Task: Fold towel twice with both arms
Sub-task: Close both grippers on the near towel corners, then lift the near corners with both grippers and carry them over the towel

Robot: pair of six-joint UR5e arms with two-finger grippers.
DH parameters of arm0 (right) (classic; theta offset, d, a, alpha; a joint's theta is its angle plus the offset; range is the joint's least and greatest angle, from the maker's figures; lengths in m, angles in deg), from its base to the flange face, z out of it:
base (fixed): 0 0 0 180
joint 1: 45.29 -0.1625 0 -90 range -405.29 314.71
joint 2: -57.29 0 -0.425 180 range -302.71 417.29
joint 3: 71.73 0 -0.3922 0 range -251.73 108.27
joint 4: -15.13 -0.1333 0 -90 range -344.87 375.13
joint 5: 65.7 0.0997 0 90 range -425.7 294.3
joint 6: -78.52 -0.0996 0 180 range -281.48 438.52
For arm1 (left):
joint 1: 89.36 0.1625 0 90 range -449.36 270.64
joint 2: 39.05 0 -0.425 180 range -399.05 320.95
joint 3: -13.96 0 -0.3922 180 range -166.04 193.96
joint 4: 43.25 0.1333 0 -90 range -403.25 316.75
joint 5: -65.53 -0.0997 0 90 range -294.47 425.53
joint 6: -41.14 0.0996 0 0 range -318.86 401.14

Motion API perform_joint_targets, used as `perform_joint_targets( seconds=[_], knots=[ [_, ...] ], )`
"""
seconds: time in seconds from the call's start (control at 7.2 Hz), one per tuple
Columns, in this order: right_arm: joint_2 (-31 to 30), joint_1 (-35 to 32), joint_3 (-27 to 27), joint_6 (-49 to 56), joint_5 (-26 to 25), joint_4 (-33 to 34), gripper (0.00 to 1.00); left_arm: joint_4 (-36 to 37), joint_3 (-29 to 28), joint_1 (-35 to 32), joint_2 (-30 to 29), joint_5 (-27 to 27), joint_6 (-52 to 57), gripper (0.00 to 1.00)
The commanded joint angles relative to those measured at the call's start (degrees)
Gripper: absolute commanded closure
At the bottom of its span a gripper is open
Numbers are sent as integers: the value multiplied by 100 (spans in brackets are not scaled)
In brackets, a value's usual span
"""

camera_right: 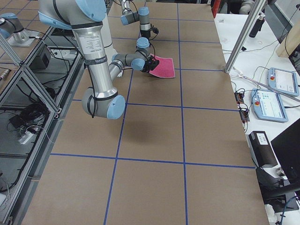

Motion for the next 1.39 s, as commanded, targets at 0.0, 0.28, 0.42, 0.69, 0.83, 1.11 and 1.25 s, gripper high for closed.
perform_joint_targets(
  seconds=[0.0, 0.28, 0.42, 0.69, 0.83, 1.11, 1.25],
  knots=[
    [-20, 86, -76, -16, 162, 0, 100, 0, -48, 41, 17, 0, 17, 100],
    [-82, 95, -138, -16, 171, 0, 100, 0, -48, 68, 26, 17, 18, 100],
    [-73, 95, -216, -16, 171, 0, 100, 9, -31, 59, -35, 26, 26, 100],
    [-12, -140, -209, 19, 153, 35, 100, 0, -100, -37, -88, -17, 105, 100],
    [23, -342, -104, 36, 145, 27, 100, -43, -179, -238, -123, -9, 114, 100],
    [347, -563, 308, 45, 136, 9, 100, -52, -529, -502, -429, -9, 114, 100],
    [479, -660, 545, 71, 144, 0, 100, -52, -758, -590, -579, -9, 123, 100]
  ],
)
